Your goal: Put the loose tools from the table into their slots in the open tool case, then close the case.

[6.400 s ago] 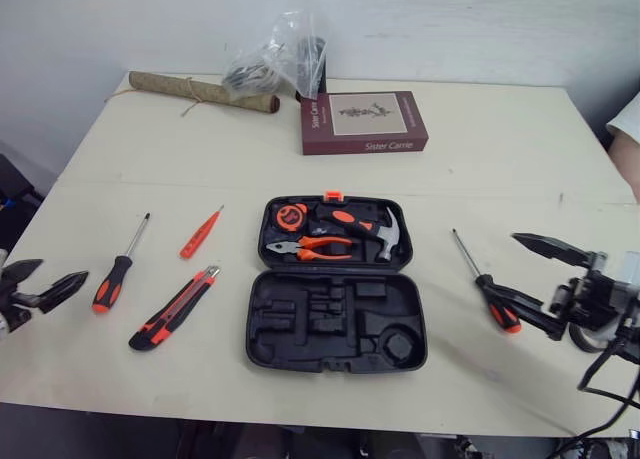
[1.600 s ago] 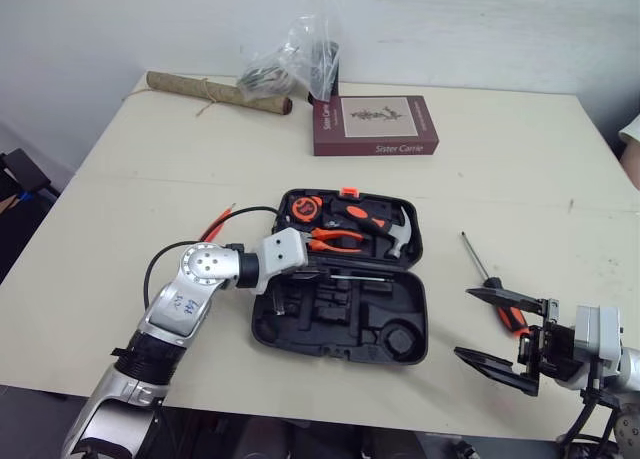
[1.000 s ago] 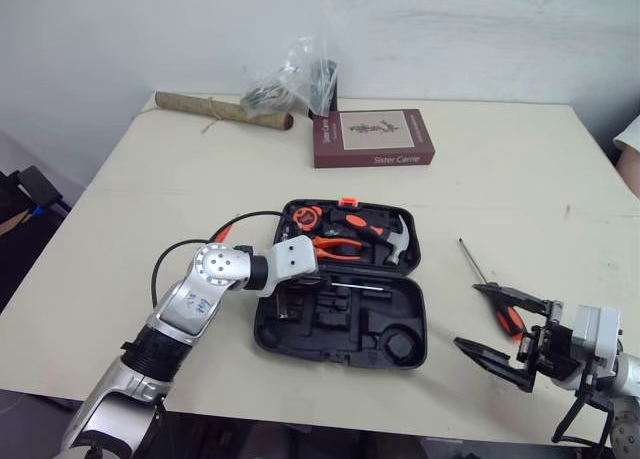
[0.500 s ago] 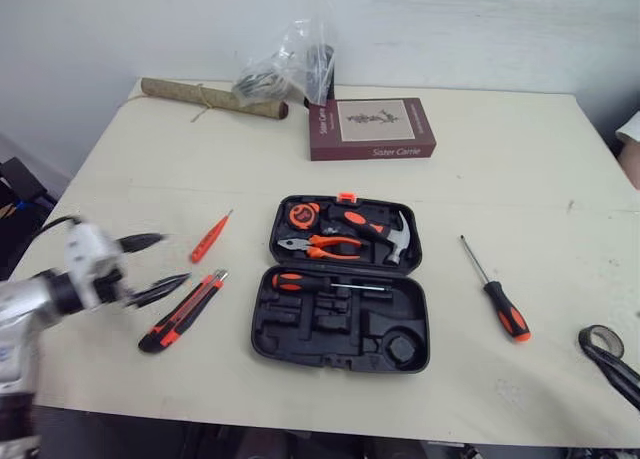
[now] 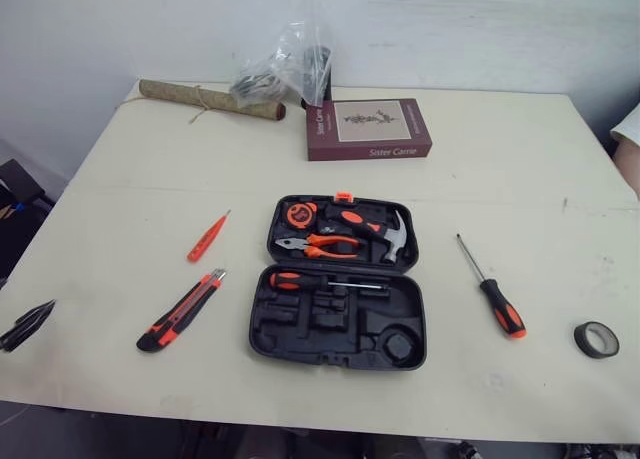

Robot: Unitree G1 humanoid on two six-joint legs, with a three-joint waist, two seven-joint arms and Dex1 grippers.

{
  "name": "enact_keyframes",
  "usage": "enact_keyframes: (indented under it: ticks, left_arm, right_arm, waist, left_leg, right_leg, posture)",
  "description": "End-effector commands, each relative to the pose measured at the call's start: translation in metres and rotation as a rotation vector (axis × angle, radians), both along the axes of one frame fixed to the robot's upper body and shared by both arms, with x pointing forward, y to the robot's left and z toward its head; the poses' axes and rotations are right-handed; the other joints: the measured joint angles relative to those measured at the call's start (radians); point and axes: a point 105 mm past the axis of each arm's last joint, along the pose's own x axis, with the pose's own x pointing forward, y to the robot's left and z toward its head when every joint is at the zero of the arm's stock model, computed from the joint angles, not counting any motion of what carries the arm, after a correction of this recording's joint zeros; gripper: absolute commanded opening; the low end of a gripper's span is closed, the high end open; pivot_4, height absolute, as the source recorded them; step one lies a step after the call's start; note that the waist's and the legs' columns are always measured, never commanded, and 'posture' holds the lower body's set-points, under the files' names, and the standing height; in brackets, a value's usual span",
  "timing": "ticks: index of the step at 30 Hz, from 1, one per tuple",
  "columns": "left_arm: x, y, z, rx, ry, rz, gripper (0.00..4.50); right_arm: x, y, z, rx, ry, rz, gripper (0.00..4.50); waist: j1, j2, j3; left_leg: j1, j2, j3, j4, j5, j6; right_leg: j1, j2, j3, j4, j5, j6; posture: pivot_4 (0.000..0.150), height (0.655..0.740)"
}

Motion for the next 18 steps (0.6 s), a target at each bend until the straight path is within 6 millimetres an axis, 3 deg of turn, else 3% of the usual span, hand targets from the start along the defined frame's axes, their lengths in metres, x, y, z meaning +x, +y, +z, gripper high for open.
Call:
enact_keyframes:
  ticks: [1,5,7,12,18]
  left_arm:
    - [0.022,-0.058,0.022,-0.001,-0.067,-0.228,4.40]
    - [0.042,-0.130,0.046,-0.034,-0.123,-0.459,4.40]
    - [0.044,-0.163,0.057,-0.075,-0.124,-0.577,4.40]
    - [0.016,-0.232,0.058,-0.100,0.000,-0.917,4.40]
    - [-0.001,-0.264,0.056,-0.122,0.035,-1.057,4.40]
  right_arm:
    - [0.038,0.030,0.024,-0.023,0.015,0.086,4.50]
    - [0.074,0.054,0.037,-0.013,0.217,0.073,4.50]
    - [0.085,0.077,0.048,0.031,0.289,0.151,4.50]
    - [0.088,0.113,0.039,0.088,0.610,0.238,4.50]
    - [0.094,0.127,0.020,0.086,0.819,0.179,4.50]
  waist:
    - [0.000,0.001,0.000]
    - [0.001,0.002,0.000]
    - [0.003,0.001,0.000]
    - [0.003,-0.001,0.002]
    - [0.004,-0.008,0.006]
  left_leg:
    - [0.000,0.000,0.000,-0.001,0.000,0.000]
    - [-0.004,0.000,0.000,-0.005,0.008,-0.002]
    - [-0.013,0.000,0.000,-0.005,0.013,-0.003]
    - [-0.014,0.000,0.001,-0.005,0.016,-0.002]
    - [-0.016,-0.001,0.001,0.006,0.017,0.002]
  right_leg:
    - [-0.001,0.000,0.000,0.001,0.003,0.005]
    - [-0.006,0.001,-0.001,0.001,0.003,0.006]
    - [-0.014,0.002,-0.002,0.004,0.004,0.007]
    - [-0.015,0.005,-0.003,0.009,0.004,0.008]
    - [-0.014,0.005,-0.001,0.007,0.006,0.011]
  posture:
    - [0.150,0.7400]
    - [0.150,0.7400]
    - [0.150,0.7400]
    - [0.150,0.7400]
    - [0.150,0.7400]
